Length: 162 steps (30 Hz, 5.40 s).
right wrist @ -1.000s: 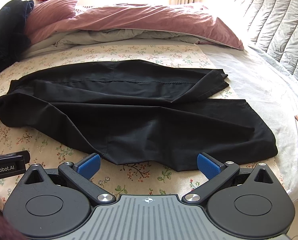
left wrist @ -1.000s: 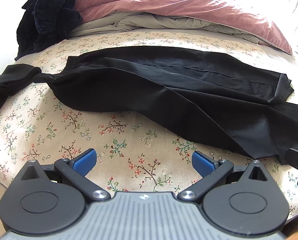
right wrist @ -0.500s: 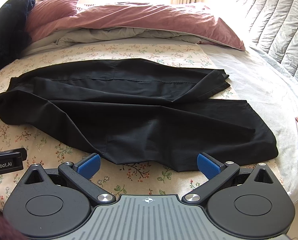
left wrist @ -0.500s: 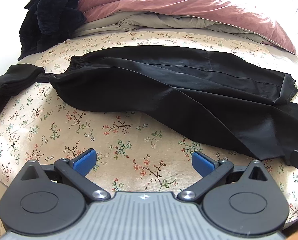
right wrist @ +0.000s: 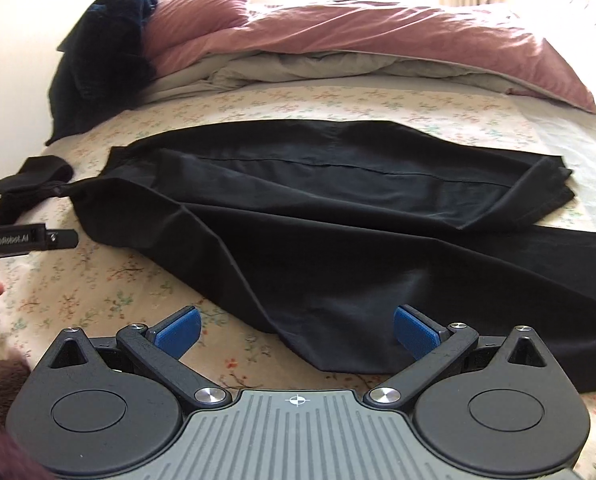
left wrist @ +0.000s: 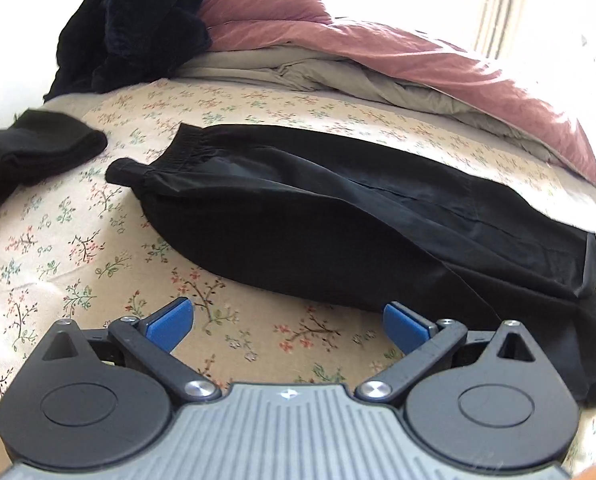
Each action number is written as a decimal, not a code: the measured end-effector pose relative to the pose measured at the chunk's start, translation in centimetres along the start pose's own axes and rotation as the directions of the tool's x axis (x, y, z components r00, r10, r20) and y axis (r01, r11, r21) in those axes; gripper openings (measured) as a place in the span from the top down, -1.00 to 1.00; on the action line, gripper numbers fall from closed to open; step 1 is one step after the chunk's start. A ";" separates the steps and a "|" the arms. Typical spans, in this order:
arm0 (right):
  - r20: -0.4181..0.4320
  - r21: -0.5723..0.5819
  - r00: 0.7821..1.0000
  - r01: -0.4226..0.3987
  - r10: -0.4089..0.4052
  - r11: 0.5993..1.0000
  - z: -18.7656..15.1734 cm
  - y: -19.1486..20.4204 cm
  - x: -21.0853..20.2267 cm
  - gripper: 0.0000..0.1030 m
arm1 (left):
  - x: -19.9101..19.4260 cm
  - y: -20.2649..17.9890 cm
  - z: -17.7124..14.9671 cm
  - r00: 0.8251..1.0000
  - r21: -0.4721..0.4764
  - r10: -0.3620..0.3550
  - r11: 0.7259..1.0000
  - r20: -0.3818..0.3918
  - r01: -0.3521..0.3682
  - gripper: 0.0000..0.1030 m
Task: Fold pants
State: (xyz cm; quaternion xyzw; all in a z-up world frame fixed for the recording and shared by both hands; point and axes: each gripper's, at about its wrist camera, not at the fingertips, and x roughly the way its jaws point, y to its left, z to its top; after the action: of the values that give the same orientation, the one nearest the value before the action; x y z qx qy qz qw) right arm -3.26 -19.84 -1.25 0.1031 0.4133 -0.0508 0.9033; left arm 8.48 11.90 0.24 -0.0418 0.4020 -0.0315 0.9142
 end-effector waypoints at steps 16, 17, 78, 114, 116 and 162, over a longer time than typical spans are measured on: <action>-0.091 -0.102 0.982 -0.172 0.163 0.980 2.8 2.0 9.3 -0.23 | 7.6 12.7 7.4 0.998 -0.405 -0.038 0.912 0.051 0.056 -0.37; -0.100 -0.097 0.979 -0.187 0.177 0.978 2.8 1.8 9.6 -0.07 | 7.9 12.9 7.5 0.998 -0.415 -0.038 0.908 0.054 0.057 -0.13; -0.233 0.218 0.922 0.360 -0.310 0.907 -4.1 -30.1 -1.9 -0.07 | -3.7 -19.8 -18.8 0.724 0.634 -0.573 0.407 -0.383 0.657 -0.56; -0.053 0.329 0.970 0.240 -0.236 0.913 5.9 -32.1 5.8 -0.10 | 4.3 -22.8 -3.1 0.802 0.606 -0.563 0.573 -0.198 0.552 -0.74; -0.022 0.387 0.977 0.205 -0.213 0.899 6.9 -33.4 7.1 -0.10 | 6.3 -24.1 -0.7 0.814 0.614 -0.548 0.579 -0.195 0.537 -0.74; 0.127 0.528 0.966 0.127 -0.226 0.839 5.2 -37.9 8.9 0.94 | 27.5 -54.4 9.1 0.688 0.557 -0.589 0.429 -0.424 0.711 0.51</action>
State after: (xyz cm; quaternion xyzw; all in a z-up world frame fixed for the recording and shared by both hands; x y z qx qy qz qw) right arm -0.39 -58.01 -10.13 0.2974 0.3071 -0.2523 0.8681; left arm 32.45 -44.21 -8.25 0.1493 0.3858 -0.5314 0.7393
